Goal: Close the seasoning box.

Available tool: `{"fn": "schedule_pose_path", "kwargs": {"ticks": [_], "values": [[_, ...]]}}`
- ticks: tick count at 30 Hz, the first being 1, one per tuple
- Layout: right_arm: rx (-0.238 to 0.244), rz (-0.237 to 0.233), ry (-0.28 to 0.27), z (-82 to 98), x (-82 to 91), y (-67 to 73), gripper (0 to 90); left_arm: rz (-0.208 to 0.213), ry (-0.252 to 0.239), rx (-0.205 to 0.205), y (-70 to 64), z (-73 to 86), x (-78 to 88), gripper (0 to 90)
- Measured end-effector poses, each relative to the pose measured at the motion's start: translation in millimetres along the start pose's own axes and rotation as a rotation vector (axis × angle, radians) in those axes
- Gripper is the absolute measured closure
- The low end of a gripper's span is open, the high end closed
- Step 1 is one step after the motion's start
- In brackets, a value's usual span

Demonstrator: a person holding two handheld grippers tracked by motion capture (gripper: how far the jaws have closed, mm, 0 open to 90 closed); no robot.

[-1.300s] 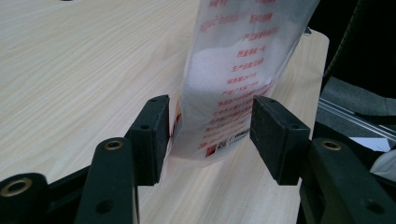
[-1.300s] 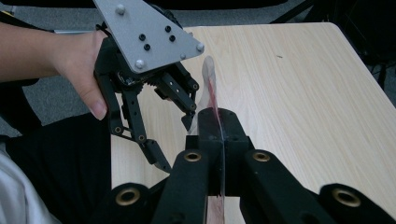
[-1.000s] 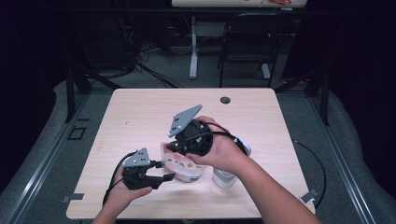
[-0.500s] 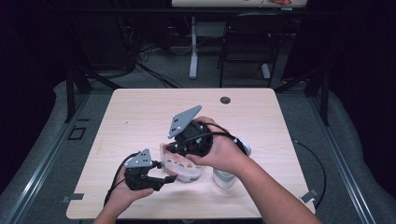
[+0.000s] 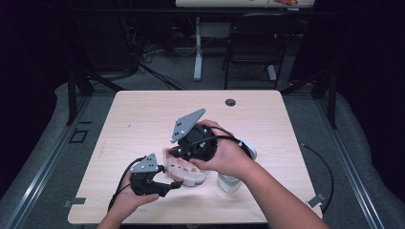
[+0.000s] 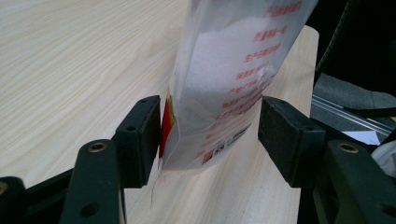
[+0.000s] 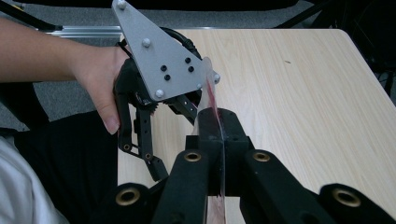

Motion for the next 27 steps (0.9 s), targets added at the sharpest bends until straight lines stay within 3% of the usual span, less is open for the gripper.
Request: {"fn": "schedule_pose_path", "kwargs": {"ticks": [6,27], "values": [[0.002,-0.001,0.003,-0.3,-0.3,0.7,90.0,0.007,0.014,-0.017,-1.2,1.4,-3.0,38.9],[0.013,-0.012,0.009,-2.3,-2.2,3.4,90.0,0.028,0.030,-0.020,-2.6,9.6,-12.2,37.3]]}}
Point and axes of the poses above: each handheld gripper's, and its own axes: x roughly backward along the jaws, z roughly out of its underside, y roughly to its left, the point moved 3 cm from there along -x, roughly forward along the jaws, and after that the axes turned 13 degrees about -z, right-handed, at the moved point
